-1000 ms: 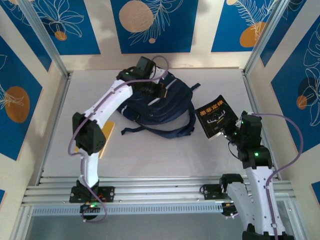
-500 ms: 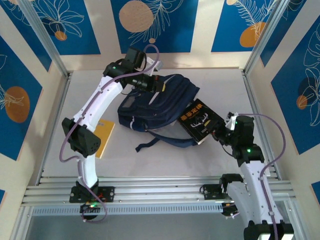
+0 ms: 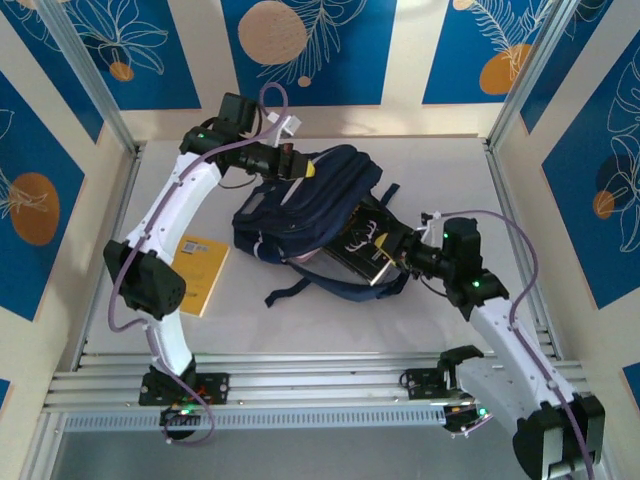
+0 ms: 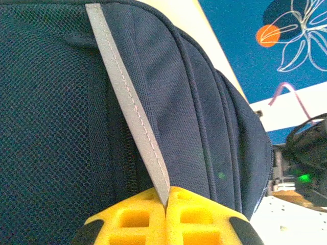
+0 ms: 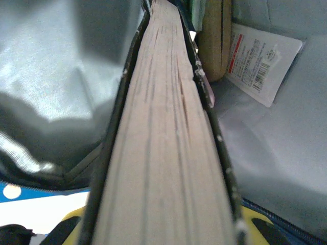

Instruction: Pack books, pencil case, and school supplies into a backpack

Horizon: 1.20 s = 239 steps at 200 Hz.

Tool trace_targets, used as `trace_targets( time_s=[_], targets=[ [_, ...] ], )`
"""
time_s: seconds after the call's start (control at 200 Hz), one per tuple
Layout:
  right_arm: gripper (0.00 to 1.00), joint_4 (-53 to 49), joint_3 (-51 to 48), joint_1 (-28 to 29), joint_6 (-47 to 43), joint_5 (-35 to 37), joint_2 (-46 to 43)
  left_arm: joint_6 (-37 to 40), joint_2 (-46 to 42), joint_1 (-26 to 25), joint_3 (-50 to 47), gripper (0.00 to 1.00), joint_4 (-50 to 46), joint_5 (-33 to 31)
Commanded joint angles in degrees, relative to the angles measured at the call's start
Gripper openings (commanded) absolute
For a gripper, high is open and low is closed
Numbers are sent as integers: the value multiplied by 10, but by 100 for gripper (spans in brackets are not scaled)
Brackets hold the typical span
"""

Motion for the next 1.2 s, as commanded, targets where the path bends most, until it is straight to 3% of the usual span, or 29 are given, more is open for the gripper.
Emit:
trace_targets(
  time_s=[0.0, 0.265, 0.655, 0.955, 1.19],
  targets=[
    [0, 85, 42, 25, 62, 22, 44, -12, -62, 11, 6, 0, 82, 100],
    [0, 84, 143, 81, 44, 82, 175, -21, -84, 28, -12, 0, 102, 118],
    [0, 23, 193, 105, 9, 120, 172, -66, -91, 45, -37, 0, 157, 144],
    [0, 34, 272, 118, 1, 115, 320, -69, -91, 45, -42, 0, 164, 149],
    [0, 13, 325, 160, -7, 169, 417, -77, -91, 45, -47, 0, 175, 155]
  ],
)
